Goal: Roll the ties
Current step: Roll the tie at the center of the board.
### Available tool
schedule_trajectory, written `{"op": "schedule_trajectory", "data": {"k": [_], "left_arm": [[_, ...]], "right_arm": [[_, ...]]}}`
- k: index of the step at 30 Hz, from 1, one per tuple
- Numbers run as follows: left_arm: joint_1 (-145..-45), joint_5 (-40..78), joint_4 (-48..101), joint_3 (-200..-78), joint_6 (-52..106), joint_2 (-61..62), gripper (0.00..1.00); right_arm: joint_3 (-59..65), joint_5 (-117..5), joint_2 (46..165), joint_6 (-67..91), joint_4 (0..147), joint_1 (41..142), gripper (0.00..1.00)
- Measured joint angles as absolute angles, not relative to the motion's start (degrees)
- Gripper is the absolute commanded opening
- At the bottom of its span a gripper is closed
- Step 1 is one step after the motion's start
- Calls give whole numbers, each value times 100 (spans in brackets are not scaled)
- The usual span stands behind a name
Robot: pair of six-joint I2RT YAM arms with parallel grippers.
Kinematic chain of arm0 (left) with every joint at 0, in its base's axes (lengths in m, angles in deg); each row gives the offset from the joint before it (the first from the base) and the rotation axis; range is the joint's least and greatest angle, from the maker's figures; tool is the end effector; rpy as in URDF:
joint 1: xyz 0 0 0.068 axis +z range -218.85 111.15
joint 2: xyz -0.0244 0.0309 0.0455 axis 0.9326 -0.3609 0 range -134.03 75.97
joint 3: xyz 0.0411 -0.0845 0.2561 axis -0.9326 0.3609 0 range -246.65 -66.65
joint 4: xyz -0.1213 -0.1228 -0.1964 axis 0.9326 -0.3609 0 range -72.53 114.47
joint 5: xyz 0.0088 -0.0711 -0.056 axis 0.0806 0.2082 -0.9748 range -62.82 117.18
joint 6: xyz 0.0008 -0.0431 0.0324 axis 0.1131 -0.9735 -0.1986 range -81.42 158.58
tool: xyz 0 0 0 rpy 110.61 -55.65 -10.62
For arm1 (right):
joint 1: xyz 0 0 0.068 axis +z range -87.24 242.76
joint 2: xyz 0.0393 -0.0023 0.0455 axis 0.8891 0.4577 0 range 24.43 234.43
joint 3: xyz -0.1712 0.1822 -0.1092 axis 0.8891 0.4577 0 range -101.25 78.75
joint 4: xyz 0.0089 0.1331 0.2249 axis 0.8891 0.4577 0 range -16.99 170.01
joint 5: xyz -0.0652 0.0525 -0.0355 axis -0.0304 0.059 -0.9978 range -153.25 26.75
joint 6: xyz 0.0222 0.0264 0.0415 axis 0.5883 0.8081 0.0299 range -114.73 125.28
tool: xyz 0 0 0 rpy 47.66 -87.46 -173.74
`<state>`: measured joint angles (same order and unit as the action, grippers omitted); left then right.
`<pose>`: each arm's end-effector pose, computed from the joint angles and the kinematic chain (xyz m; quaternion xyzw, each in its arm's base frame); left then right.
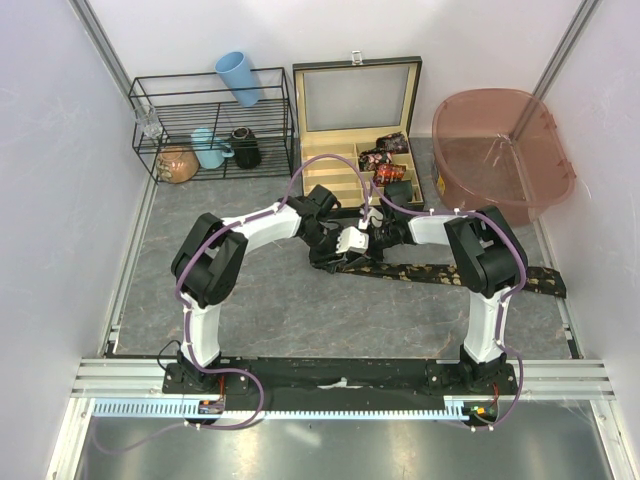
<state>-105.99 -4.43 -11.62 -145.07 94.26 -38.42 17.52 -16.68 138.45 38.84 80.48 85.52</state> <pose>0.3033 -0.2532 0.1592 0.7177 0.6245 -0.2414 0.1913 0.3333 0.1678 0.1102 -0.0174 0.8934 0.4480 0.0276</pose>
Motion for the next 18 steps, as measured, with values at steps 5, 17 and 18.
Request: {"op": "schedule_trajectory", "data": {"k": [5, 17, 18], "left_arm": [[-10580, -463, -1191, -14507, 9347, -3842, 69], [-9686, -1261, -502, -13805, 8939, -3103, 77], [-9681, -1359, -426, -13770, 8923, -3040, 77]], "right_arm": [[1702, -1766, 13856, 3720, 8253, 8528, 0], [1540, -1830, 13910, 3353, 8638, 8502, 0], [1507, -1814, 13936, 3313, 8677, 8498, 0]]}}
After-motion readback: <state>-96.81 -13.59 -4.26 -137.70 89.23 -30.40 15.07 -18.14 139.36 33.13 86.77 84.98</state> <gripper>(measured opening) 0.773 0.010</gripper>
